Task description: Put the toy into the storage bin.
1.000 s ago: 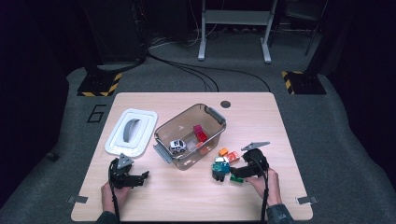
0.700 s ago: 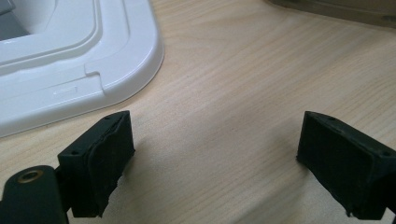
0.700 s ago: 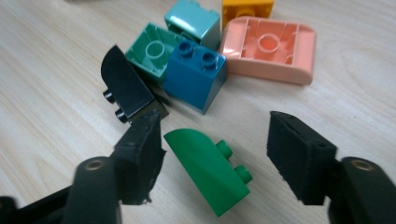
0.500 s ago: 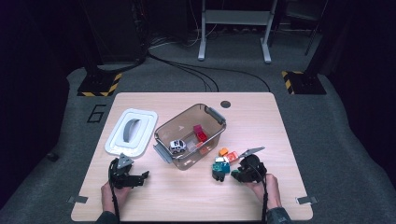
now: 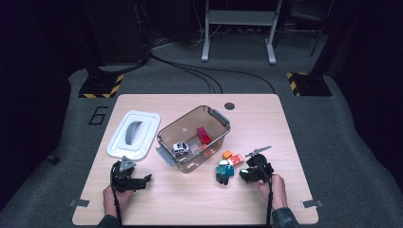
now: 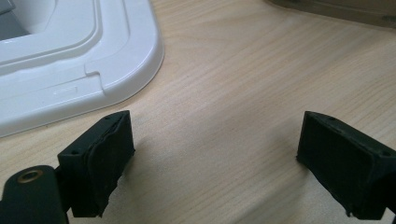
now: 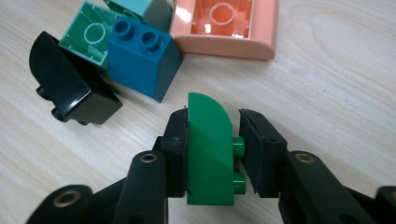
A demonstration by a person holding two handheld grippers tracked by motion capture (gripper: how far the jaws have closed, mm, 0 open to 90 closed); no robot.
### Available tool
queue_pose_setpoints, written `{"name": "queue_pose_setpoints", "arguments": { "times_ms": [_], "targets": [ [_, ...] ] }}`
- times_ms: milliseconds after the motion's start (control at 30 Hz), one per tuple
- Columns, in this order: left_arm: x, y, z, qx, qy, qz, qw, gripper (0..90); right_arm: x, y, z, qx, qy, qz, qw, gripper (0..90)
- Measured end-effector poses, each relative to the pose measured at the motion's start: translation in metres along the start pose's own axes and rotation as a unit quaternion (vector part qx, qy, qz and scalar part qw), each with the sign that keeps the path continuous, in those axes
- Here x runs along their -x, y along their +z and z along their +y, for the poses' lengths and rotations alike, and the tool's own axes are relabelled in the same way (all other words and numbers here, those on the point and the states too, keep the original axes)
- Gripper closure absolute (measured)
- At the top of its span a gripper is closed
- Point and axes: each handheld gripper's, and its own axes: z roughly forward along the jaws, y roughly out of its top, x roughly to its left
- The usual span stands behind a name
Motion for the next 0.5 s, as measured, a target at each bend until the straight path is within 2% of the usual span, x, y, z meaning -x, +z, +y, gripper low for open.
{"name": "queue_pose_setpoints", "arguments": {
  "times_ms": [133,167,267,433,500],
  "targets": [
    [0.0,0.0,0.0,0.0,0.0,0.0,1.0,10.5,0.003,-0.002,0.001,0.004,0.003,-0.005,1.0,66.7],
    [0.0,0.0,0.0,0.0,0.0,0.0,1.0,10.5,0.005,-0.003,0.002,0.015,0.013,-0.006,0.9998,66.8],
    [0.0,0.0,0.0,0.0,0.0,0.0,1.0,10.6,0.01,-0.006,0.002,0.026,0.017,-0.002,0.9995,66.8],
    [-0.001,0.0,0.0,0.0,0.004,0.001,1.0,10.5,0.021,-0.015,0.007,0.062,0.035,-0.002,0.9974,66.8],
    [0.0,0.0,0.0,0.001,-0.004,-0.001,1.0,10.5,0.028,-0.019,0.012,0.079,0.047,-0.003,0.9957,66.8]
  ]
}}
